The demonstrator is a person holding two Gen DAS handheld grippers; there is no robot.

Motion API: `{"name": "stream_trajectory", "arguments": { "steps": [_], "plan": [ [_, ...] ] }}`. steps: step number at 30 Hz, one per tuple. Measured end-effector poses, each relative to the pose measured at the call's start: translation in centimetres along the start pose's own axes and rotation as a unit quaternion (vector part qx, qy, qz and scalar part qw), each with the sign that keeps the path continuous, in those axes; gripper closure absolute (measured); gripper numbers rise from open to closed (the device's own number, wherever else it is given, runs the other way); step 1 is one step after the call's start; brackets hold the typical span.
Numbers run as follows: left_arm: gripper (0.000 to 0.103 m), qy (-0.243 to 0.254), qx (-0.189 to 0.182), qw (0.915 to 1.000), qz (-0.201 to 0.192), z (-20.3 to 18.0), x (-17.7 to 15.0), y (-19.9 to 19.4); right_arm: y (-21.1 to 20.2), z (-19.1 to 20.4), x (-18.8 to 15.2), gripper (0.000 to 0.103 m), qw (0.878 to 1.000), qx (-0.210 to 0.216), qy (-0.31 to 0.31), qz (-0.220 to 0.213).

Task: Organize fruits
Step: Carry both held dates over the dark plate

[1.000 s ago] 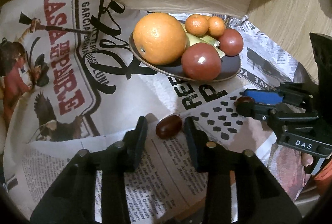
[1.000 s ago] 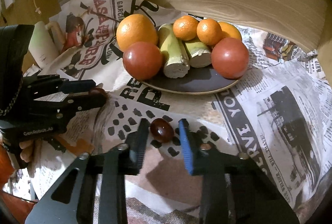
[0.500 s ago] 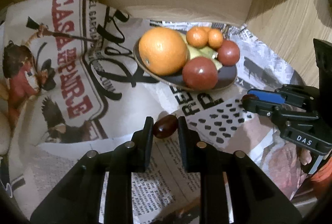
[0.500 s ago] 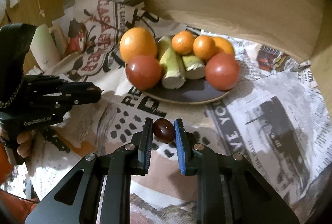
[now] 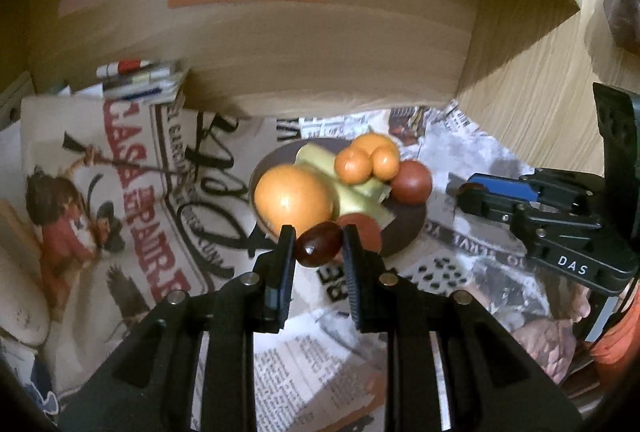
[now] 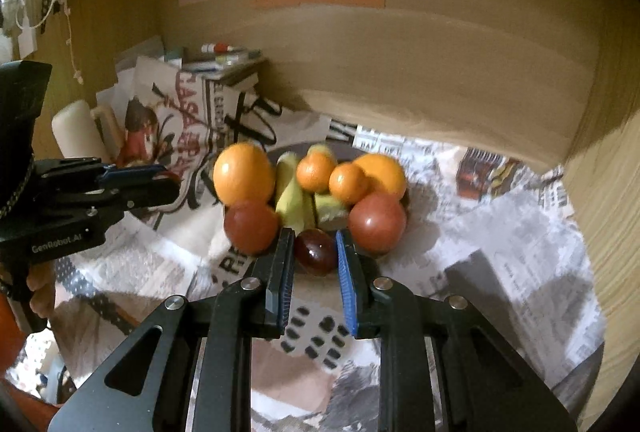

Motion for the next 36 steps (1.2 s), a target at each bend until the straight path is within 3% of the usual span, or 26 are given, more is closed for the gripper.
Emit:
{"name": "stream_trajectory", "arguments": {
  "steps": [15,36],
  "plan": [
    [0.08,0.025,-0.017,0.9995,-0.005,-2.0,3.3,2.4,1.5,-1.3,1.5,0.084,1.0,0.004,0.001,-0.007],
    [0.08,0.039,-0.027,0.9983,0.034,-2.7,3.2,8.1,6.5,-2.1,1.1,0.084,0.999,0.028,-0.003,0.033]
  ]
}}
Point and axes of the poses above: each gripper's, at about its wrist camera, not at the fingertips, and y roughly the way its jaws point, z to its left, x to its top, the point moved 6 cm from there along y, roughly the way its jaws point, and after that the axes turned 3 degrees about z, right-handed, at the moved point
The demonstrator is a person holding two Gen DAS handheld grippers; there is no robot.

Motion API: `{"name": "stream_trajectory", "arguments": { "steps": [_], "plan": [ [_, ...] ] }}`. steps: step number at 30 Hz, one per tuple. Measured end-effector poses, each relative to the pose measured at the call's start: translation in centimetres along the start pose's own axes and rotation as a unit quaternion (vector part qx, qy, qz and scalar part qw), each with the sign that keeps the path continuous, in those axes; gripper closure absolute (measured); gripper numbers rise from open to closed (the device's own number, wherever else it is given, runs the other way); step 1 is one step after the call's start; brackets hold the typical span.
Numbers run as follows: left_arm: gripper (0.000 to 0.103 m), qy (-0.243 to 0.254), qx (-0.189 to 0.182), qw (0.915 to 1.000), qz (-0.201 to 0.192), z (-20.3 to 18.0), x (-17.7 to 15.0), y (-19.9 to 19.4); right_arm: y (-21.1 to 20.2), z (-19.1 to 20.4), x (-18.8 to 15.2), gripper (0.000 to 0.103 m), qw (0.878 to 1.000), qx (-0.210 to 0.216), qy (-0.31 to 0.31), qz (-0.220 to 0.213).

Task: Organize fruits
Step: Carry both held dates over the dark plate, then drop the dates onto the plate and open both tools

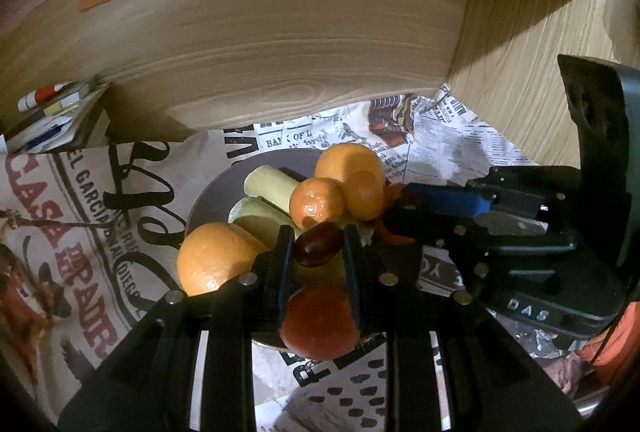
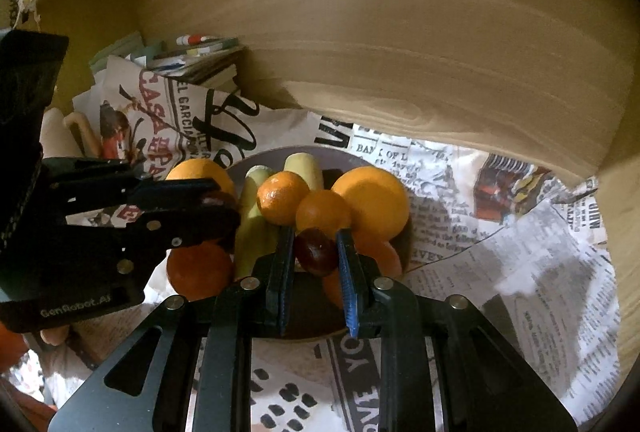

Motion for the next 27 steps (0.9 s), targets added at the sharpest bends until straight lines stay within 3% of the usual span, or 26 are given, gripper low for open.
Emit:
{"name": "stream_trajectory", "arguments": {
  "steps": [10,15,27],
  "plan": [
    [0.08,-0.005,0.001,1.0,0.002,0.1,0.1,0.7,0.8,0.2,-0.2,0.08,1.0,0.006,-0.006,0.009],
    [0.075,-0.015,-0.004,0.9999,-0.002,0.5,0.1,0.2,0.0,0.4,0.0,0.068,1.0,-0.006,-0.011,-0.005],
    [0.073,-0.035,0.016,0.997,-0.067,0.7,0.6,-5.4,-5.1,0.9,1.5,0.068,0.997,-0.02,0.008,-0.068]
  ]
}}
Point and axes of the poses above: each gripper's, at about its wrist camera, not at the fingertips, and y roughly the way its jaws point, z to its left, x to its top, the point moved 6 cm from there along y, roughly the way its jaws point, and after that the axes turned 3 degrees about z, right-handed, at the moved point
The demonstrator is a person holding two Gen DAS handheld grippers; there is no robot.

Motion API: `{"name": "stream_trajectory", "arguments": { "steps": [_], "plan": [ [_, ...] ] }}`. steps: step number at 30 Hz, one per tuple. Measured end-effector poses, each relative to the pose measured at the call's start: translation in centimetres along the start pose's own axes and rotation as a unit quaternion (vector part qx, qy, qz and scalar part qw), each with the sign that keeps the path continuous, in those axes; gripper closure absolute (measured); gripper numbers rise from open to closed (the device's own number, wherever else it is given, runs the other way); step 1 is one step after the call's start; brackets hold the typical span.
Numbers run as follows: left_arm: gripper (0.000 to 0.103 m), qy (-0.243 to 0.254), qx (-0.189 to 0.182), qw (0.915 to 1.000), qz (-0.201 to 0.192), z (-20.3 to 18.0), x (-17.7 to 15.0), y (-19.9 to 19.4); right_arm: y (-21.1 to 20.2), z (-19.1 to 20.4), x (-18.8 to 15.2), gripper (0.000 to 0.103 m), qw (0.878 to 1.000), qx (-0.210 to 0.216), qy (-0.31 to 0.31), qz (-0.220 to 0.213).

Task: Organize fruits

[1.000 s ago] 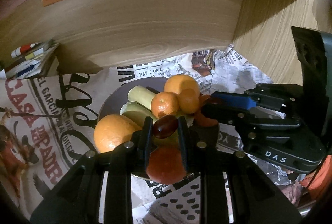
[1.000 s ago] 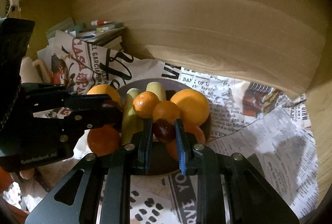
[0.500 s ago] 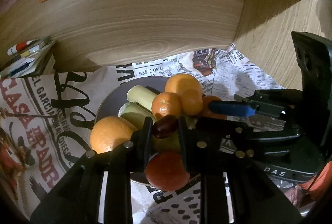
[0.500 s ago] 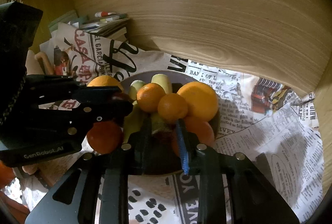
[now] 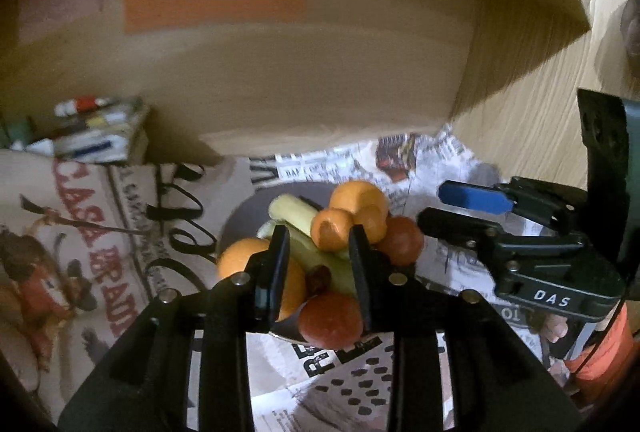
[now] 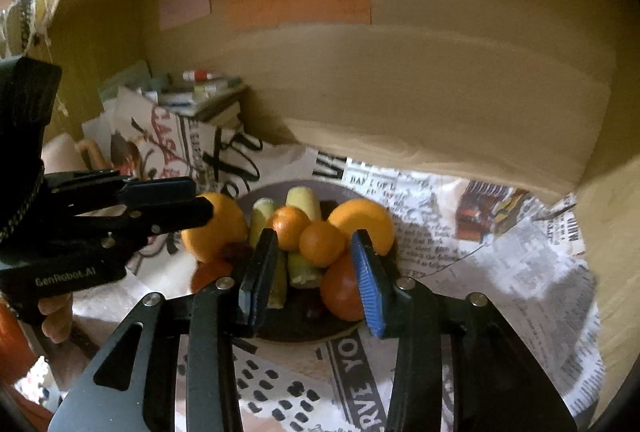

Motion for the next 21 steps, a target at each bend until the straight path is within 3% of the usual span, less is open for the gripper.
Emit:
{"name": "stream_trajectory", "arguments": {
  "steps": [8,17,19,21],
  "plan": [
    [0.073,-0.015,0.009,0.9974,-0.07,-0.3,0.7,-6.7,-6.6,2.3,1.4,0.068,0.997,-0.016,0.0,-0.074],
    [0.073,0.002,0.025,0.9852,-0.17,-3.1,0.2,-17.0,-14.4,5.6,1.7,0.068,0.988,-0.018,0.019,-0.154],
    [0.073,0.01,0.035,0.9808,-0.192,-4.0,-0.1,-19.3,-16.4,6.3,1.6,0.066,0.985,-0.022,0.023,-0.172],
    [0.067,0.014,0.042,0.9778,-0.205,-4.7,-0.5,-20.9,-18.1,6.7,1.3,0.057,0.981,-0.027,0.026,-0.191]
  ]
}}
Point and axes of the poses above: each gripper's, at about its wrist camera, not at the fingertips, and y roughly the way its jaws point, z to its left, x to its top, the point moved 6 cm from there along y, roughly the way its jaws point, and after that the axes turned 3 degrees about z, right-handed, at the moved point
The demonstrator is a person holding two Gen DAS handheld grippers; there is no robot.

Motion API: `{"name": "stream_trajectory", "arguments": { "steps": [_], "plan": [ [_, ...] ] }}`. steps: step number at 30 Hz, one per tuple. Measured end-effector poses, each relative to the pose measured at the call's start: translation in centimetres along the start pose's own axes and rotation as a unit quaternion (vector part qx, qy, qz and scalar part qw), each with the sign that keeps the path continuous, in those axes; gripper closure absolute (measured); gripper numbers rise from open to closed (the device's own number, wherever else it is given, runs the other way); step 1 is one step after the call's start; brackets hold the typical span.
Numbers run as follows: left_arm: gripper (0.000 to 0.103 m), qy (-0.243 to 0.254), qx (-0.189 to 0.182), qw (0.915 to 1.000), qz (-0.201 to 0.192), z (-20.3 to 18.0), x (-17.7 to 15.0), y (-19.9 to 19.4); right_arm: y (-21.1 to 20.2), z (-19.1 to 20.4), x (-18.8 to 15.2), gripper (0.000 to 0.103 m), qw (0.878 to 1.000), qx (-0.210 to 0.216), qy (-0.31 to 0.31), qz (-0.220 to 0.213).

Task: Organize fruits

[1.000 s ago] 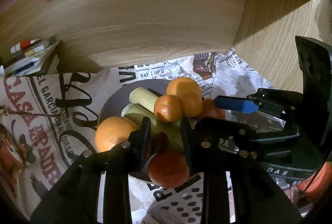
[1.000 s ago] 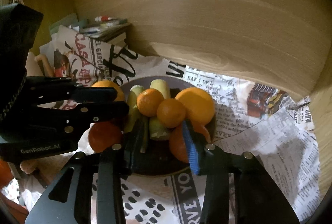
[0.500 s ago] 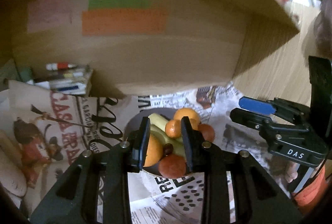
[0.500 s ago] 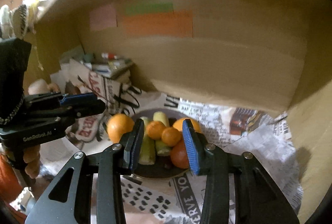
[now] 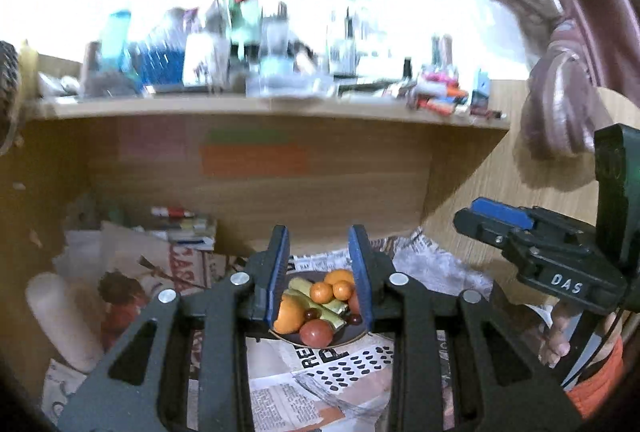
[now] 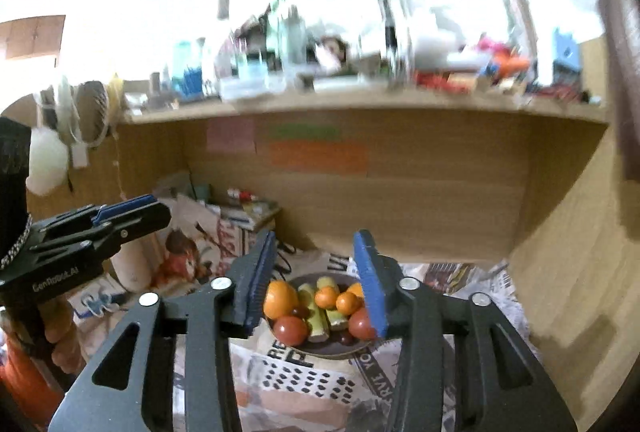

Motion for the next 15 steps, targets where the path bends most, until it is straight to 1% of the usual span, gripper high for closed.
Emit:
{"name": "stream_trajectory", "arguments": {
  "steps": [1,2,4,5,6,7,9,11,13,15],
  "plan": [
    [0.064,0.001,0.002,1.0,-0.006,-0.1,0.1,-0.8,-1.0,0.2,0.2,0.055,1.0,-0.004,0.0,-0.011],
    [0.059,0.003,0.006,0.9999,-0.013,-0.3,0.2,-1.6,-2.0,0.5,0.4,0.052,1.0,-0.009,0.0,-0.022],
    [0.051,0.006,0.016,0.9995,-0.025,-0.6,0.3,-3.2,-3.1,1.1,0.5,0.048,0.999,-0.014,-0.001,-0.036],
    [0.048,0.006,0.019,0.9994,-0.028,-0.7,0.3,-3.8,-3.9,1.3,0.5,0.044,0.999,-0.017,0.0,-0.043],
    [0.043,0.006,0.022,0.9993,-0.03,-0.7,0.2,-4.4,-4.3,1.7,0.4,0.039,0.999,-0.019,0.0,-0.047],
    [0.038,0.007,0.027,0.999,-0.035,-0.8,0.2,-5.0,-4.7,1.8,0.3,0.036,0.998,-0.022,0.001,-0.051],
    [0.032,0.009,0.04,0.9982,-0.043,-1.0,0.0,-6.0,-5.5,2.2,0.1,0.025,0.998,-0.03,0.001,-0.059],
    [0.025,0.012,0.05,0.9975,-0.048,-1.1,-0.2,-6.8,-6.2,2.5,-0.1,0.019,0.997,-0.036,0.001,-0.066],
    [0.017,0.012,0.052,0.9973,-0.051,-1.3,-0.5,-7.7,-7.0,2.6,-0.3,0.015,0.996,-0.044,0.0,-0.071],
    [0.013,0.014,0.056,0.9968,-0.055,-1.5,-0.7,-8.2,-7.5,2.7,-0.3,0.008,0.996,-0.048,0.002,-0.076]
  ]
}}
Point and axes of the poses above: each gripper's, at about its wrist camera, not at the fingertips, and y roughly the way its jaws point, z to its left, x to its top, the point moved 6 cm from there along y, roughly the way its jaws point, and after that the axes turned 3 degrees about z, right-handed, at the moved point
